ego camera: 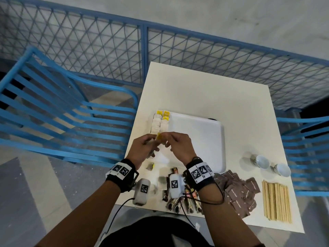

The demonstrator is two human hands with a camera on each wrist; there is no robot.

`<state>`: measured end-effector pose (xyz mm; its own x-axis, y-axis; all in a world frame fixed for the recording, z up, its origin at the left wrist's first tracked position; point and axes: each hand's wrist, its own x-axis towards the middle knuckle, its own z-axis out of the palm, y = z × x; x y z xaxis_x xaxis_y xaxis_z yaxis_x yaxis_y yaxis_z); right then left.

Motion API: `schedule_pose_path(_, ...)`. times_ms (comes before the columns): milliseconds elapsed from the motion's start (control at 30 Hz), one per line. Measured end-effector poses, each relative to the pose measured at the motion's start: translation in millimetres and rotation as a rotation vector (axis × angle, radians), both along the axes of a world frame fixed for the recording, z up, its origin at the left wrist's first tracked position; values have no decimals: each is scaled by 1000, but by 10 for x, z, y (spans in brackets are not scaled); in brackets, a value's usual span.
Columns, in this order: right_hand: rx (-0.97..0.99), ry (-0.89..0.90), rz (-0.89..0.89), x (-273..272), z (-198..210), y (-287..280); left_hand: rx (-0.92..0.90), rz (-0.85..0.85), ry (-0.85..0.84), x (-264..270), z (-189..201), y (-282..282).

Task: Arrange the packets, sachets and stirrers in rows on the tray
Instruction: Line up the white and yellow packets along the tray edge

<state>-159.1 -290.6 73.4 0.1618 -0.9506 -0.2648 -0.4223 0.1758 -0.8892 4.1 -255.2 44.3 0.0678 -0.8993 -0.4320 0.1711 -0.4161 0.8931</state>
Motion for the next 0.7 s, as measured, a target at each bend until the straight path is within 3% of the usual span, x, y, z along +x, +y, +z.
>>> schedule_pose_path(167,-123,4,-123,-4,-16,0,-15,-30,-48,49,-7,-12)
schedule_pose_path(333,-92,103,99,-78,-60,-31,-78,-88,-95,58,38,-21)
schedule_pose_path(500,-68,1,56,-193,-38,-46,-112,2,-133,-41,92,-37)
schedule_pose_path(700,11,62,74,-280,57,-146,-180,-33,-230,-170,137,-2)
